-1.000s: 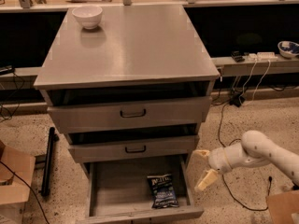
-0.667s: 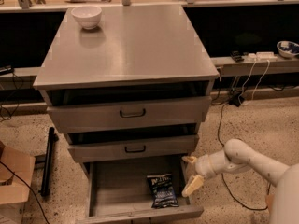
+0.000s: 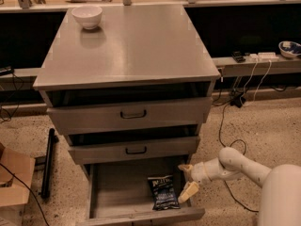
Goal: Pick blue chip bag from bottom drawer and place on counter
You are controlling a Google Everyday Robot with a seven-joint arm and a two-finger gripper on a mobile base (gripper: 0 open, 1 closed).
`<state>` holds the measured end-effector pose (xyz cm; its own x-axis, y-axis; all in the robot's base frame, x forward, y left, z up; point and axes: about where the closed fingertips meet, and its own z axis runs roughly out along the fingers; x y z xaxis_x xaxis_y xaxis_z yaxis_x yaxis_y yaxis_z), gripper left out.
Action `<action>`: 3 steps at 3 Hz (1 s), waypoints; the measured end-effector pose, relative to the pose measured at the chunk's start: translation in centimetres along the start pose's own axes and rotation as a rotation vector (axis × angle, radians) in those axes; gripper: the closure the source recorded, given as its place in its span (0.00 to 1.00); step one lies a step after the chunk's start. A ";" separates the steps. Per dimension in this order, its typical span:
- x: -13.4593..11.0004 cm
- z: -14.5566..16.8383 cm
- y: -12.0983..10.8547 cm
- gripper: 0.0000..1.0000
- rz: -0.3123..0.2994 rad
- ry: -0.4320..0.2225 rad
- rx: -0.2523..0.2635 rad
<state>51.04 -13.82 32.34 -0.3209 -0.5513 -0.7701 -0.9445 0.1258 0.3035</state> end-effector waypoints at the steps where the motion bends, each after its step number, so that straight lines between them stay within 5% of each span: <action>1: 1.7 2.6 -1.4 0.00 0.036 0.023 0.022; 3: 7.6 11.5 -4.7 0.00 0.137 0.065 0.069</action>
Offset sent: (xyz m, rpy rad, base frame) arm 0.0149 0.0493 -0.1401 -0.0536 0.0920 -0.1312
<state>52.19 -9.11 18.57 -0.4441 -0.5766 -0.6857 -0.8954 0.2586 0.3624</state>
